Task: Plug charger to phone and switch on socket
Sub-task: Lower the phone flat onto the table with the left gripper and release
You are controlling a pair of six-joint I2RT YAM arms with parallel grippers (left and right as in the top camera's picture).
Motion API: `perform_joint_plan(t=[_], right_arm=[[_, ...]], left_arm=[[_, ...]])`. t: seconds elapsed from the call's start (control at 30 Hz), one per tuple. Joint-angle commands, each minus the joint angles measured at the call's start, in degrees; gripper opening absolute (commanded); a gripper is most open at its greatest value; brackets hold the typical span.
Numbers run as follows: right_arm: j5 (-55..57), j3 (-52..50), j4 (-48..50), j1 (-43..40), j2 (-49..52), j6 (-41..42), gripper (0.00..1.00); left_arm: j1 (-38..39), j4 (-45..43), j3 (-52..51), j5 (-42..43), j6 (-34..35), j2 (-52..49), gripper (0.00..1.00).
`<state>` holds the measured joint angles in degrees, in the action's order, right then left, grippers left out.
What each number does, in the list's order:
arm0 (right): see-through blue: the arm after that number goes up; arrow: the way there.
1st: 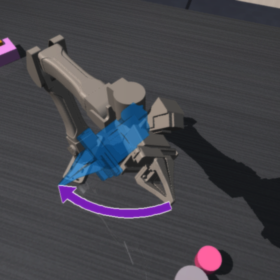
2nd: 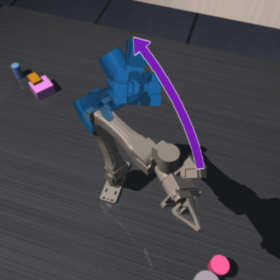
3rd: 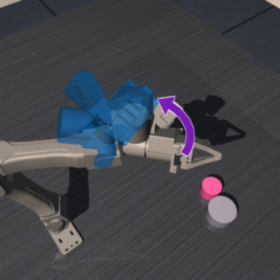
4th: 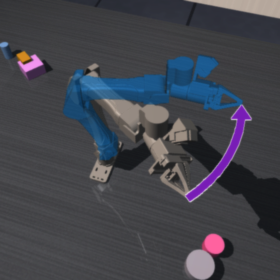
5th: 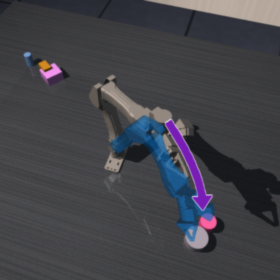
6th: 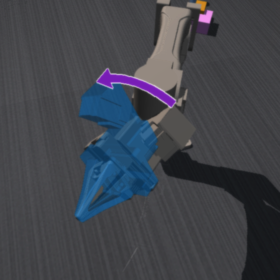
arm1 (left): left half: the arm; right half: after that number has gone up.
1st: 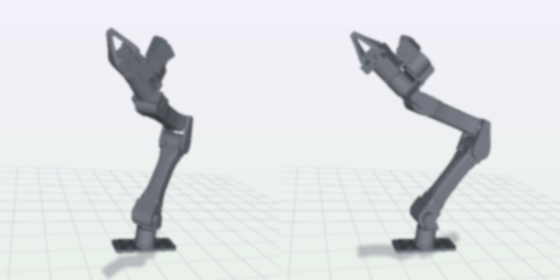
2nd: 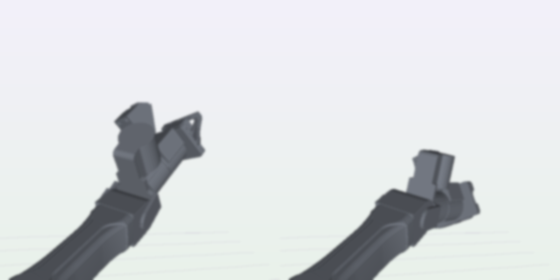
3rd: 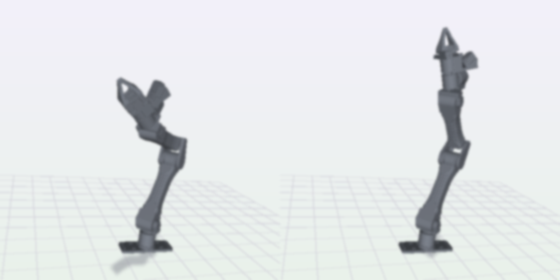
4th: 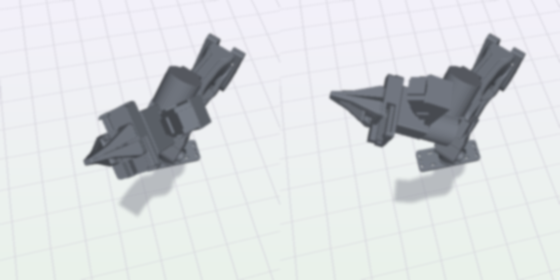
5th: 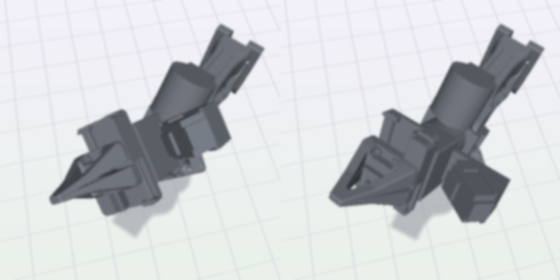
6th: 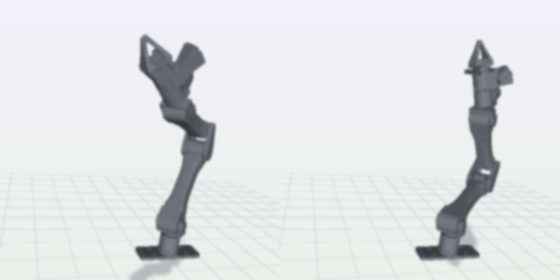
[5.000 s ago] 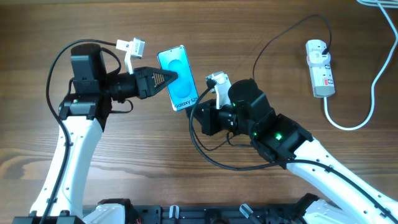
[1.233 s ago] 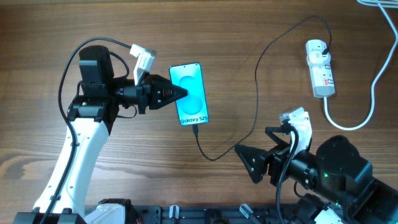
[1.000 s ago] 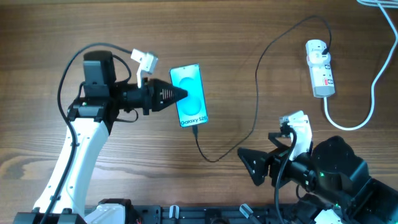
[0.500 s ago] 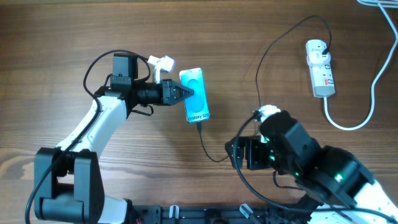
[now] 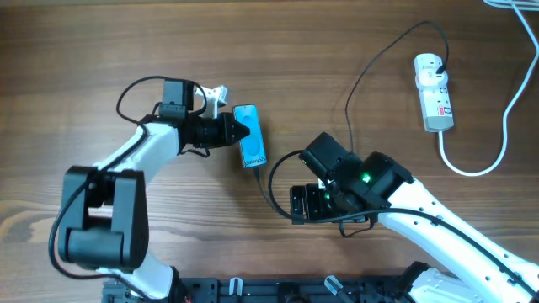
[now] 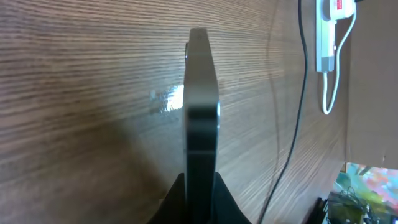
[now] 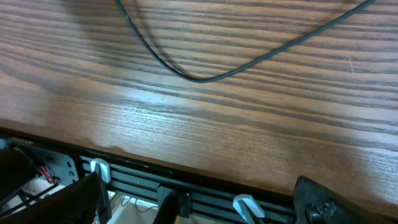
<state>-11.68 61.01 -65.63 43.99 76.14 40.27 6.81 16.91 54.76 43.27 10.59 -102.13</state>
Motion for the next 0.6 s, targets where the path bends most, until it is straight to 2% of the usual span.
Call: perform_joint_plan(t=[0.0,0.33,0.57], right_arm=[[-0.83,0.37,-0.07,-0.13,-0.39,-0.44,1.0],[-0.83,0.37,0.24,-0.13,-0.37,-0.44,1.0],[-0.83,0.37,1.51,-0.13,-0.37,-0.44,1.0]], left_arm=[[0.04,-3.04,0.31,3.17,-1.2,-2.71,0.04],[0.07,-5.6,0.31,5.35,-1.11,-10.69,0.04],[0.07,-5.31,0.31,2.05,-1.09,-11.04,0.19]])
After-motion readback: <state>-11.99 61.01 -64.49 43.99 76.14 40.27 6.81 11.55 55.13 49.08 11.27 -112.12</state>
